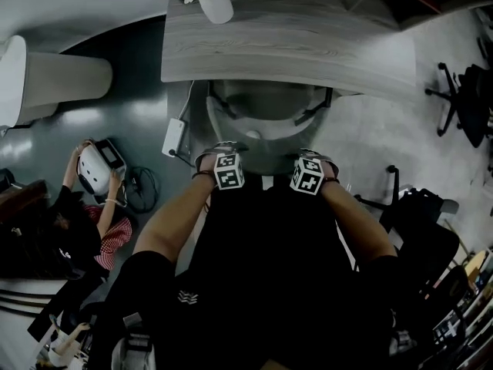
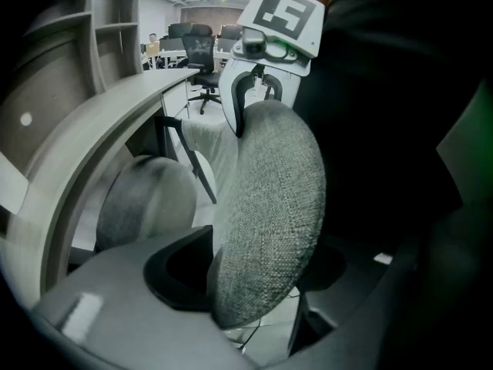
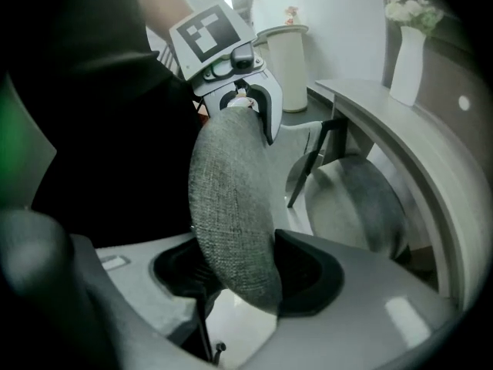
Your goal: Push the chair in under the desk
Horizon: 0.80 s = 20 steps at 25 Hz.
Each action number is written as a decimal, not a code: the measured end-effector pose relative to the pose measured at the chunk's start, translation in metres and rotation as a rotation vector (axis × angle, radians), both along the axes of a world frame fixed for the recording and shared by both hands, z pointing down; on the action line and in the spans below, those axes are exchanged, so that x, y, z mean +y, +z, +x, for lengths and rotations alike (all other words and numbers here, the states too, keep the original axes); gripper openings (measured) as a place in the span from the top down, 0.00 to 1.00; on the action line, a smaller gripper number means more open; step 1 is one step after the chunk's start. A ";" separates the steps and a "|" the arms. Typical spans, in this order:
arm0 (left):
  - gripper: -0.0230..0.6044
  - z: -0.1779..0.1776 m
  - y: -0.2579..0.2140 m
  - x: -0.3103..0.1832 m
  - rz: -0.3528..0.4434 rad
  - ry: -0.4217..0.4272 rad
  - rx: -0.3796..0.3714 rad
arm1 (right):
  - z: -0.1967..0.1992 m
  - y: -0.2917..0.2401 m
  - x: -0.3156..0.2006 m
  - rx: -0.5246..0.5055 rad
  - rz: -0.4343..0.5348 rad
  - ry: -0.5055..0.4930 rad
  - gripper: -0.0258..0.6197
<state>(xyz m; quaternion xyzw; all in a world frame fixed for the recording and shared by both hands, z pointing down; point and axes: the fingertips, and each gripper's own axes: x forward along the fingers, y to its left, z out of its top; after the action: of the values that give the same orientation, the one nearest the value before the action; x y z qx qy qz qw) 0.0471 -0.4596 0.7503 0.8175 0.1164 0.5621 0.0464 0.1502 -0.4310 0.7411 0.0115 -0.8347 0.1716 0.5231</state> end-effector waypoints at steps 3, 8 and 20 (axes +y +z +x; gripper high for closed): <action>0.52 -0.002 -0.016 0.005 -0.084 -0.027 0.019 | 0.005 -0.017 0.006 -0.018 -0.089 -0.007 0.62; 0.53 -0.008 -0.039 -0.005 -0.094 0.011 0.028 | -0.001 -0.071 -0.029 -0.232 -0.237 0.206 0.62; 0.82 0.024 -0.166 -0.133 0.180 -0.433 0.390 | 0.032 -0.168 -0.157 -0.461 0.090 0.595 0.62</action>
<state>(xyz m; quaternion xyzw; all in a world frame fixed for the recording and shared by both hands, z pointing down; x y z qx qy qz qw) 0.0711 -0.5924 0.5839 0.9167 -0.1043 0.3794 0.0693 0.1819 -0.5878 0.5735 0.2373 -0.8973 0.2775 0.2480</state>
